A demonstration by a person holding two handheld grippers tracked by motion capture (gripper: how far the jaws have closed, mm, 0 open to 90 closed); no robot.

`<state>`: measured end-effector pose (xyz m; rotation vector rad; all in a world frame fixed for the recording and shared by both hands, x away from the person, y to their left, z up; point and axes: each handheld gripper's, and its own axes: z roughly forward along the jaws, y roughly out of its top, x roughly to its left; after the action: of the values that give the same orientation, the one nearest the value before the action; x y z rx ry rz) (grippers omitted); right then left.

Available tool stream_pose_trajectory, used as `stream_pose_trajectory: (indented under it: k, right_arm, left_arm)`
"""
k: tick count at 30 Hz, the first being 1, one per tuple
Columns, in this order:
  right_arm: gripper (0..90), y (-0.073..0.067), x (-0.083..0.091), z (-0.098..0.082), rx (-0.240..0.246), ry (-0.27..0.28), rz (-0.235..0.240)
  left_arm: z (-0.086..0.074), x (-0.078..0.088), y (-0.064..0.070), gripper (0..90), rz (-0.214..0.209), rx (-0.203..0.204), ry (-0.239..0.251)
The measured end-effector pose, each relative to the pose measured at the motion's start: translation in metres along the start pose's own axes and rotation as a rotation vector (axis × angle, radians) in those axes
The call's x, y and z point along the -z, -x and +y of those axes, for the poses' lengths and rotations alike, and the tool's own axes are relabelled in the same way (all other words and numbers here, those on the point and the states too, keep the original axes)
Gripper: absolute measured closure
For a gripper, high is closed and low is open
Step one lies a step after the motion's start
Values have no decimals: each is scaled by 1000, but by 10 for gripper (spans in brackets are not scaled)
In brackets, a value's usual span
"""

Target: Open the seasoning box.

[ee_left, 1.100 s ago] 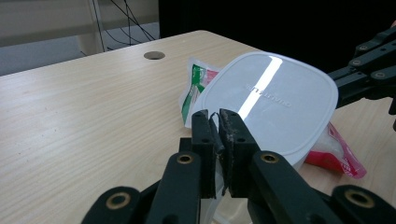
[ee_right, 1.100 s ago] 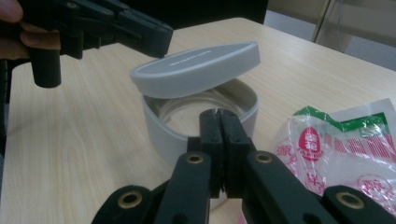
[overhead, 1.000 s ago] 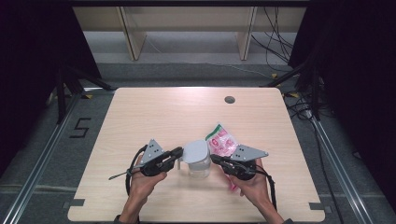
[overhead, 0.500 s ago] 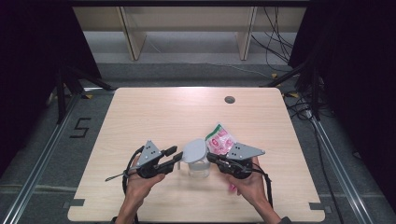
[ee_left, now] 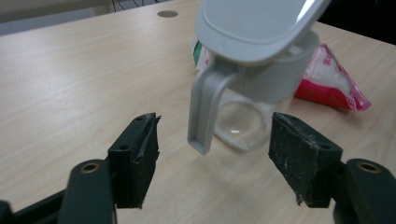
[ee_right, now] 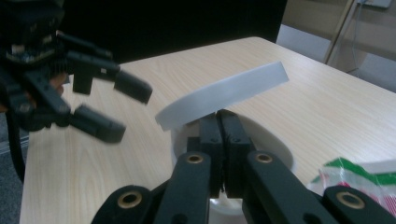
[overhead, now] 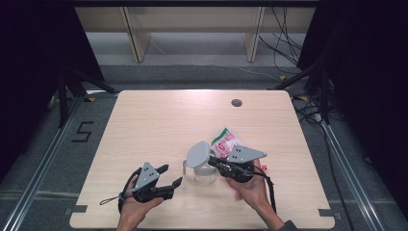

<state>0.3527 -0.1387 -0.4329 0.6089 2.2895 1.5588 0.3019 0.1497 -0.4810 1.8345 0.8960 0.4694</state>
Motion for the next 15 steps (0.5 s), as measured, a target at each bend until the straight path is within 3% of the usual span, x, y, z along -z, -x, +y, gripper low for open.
stream_pose_trajectory:
  k: [3,4,5,9,11,12,13,15]
  right_arm:
    - [899,-2,-5,6,16,10,16]
    - [899,-5,-8,7,-12,22,35]
    - [899,-8,-9,9,-9,17,9]
    - [897,-9,-15,17,30,21,29]
    - [895,-12,-16,18,3,27,46]
    - [893,-12,-17,19,25,30,48]
    - [892,-11,-16,20,23,30,47]
    - [892,-13,-14,19,-5,34,47]
  left_arm:
    - [-10,2,2,300,-11,-12,-14]
    - [-13,2,2,298,-12,3,-3]
    - [-15,4,1,295,-1,-2,-20]
    - [-18,3,-1,283,1,-12,-11]
    - [-19,2,1,280,-4,16,0]
    - [-18,3,1,280,2,3,-14]
    - [-19,1,3,278,-7,18,7]
    - [-19,2,3,280,0,-1,-13]
